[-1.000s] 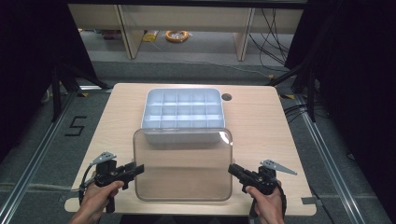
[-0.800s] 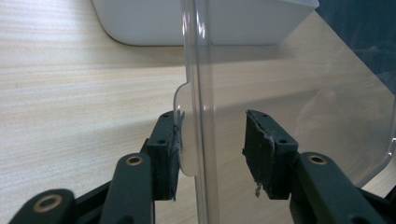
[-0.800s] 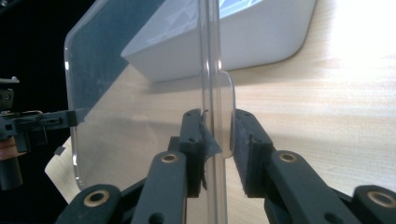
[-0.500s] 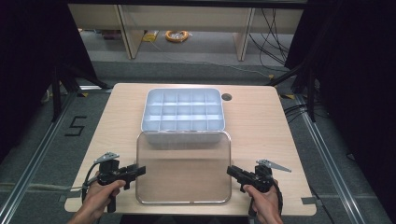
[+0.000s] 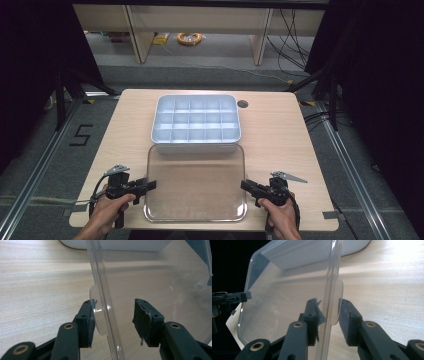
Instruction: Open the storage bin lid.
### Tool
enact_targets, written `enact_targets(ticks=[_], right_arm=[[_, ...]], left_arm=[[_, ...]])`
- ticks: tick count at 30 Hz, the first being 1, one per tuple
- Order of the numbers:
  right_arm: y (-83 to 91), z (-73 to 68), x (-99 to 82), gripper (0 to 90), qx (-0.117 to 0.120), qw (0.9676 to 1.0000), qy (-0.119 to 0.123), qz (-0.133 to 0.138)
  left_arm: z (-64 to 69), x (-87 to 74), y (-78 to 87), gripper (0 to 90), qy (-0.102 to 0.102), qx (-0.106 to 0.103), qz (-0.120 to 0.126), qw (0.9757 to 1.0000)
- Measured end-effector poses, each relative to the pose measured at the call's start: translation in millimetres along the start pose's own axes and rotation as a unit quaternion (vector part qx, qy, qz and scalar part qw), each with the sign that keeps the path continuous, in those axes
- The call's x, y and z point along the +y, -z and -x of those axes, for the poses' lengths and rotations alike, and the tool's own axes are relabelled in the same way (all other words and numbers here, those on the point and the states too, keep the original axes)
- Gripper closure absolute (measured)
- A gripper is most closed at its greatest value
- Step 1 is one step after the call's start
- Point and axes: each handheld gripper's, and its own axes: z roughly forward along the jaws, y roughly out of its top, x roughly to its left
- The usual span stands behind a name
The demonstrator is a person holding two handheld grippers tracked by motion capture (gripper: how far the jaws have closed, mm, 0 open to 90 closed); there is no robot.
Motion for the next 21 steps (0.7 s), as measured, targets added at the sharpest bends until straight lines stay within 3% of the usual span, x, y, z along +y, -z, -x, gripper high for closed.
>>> enact_targets(ticks=[2,3,4,5,11,12,13,15,16,17,18,19,21], right_arm=[[-1.4,4.4,0.2,69.3,-0.004,0.9997,0.023,0.002],[-2.1,1.6,-0.6,69.0,-0.003,1.0000,0.002,-0.003],[-1.9,1.4,-0.6,68.7,0.001,1.0000,-0.003,-0.005],[-3.4,6.0,-0.5,68.5,-0.006,0.9998,0.021,-0.004],[-6.4,8.2,-1.2,67.7,-0.015,0.9996,0.024,-0.009],[-6.2,4.9,-1.5,67.6,-0.015,0.9997,-0.002,-0.018],[-7.8,8.8,-0.7,67.4,-0.016,0.9995,0.022,-0.013],[-9.1,9.7,-0.7,67.3,-0.020,0.9994,0.025,-0.014],[-8.9,8.6,-0.5,67.0,-0.021,0.9994,0.023,-0.018],[-8.2,5.4,-0.6,66.9,-0.015,0.9996,0.002,-0.024],[-8.2,5.4,-0.6,66.9,-0.015,0.9996,0.002,-0.024],[-10.3,10.0,-0.1,66.8,-0.023,0.9991,0.030,-0.020],[-10.6,10.0,0.0,66.6,-0.024,0.9991,0.029,-0.022]], left_arm=[[-0.4,-0.2,-0.5,51.8,0.000,0.001,-0.002,1.0000],[-1.8,-1.2,-2.5,51.6,0.003,-0.002,-0.004,1.0000],[-1.8,-1.2,-2.5,51.5,0.003,-0.002,-0.004,1.0000],[-2.8,-1.6,-3.3,51.4,0.004,-0.002,-0.007,1.0000],[-5.6,-2.7,-7.3,51.1,0.006,0.002,-0.015,0.9999],[-5.9,-2.9,-8.0,51.1,0.007,0.004,-0.016,0.9998],[-6.8,-3.2,-8.6,50.9,0.006,0.004,-0.019,0.9998],[-8.2,-3.4,-9.7,50.7,0.007,0.003,-0.022,0.9997],[-8.4,-3.5,-10.2,50.5,0.007,0.004,-0.025,0.9997],[-8.8,-3.7,-10.7,50.2,0.008,0.005,-0.027,0.9996],[-8.8,-3.7,-10.7,50.1,0.008,0.005,-0.027,0.9996],[-9.0,-3.7,-10.9,50.1,0.008,0.005,-0.027,0.9996],[-8.8,-3.7,-11.1,50.0,0.009,0.006,-0.026,0.9996]])
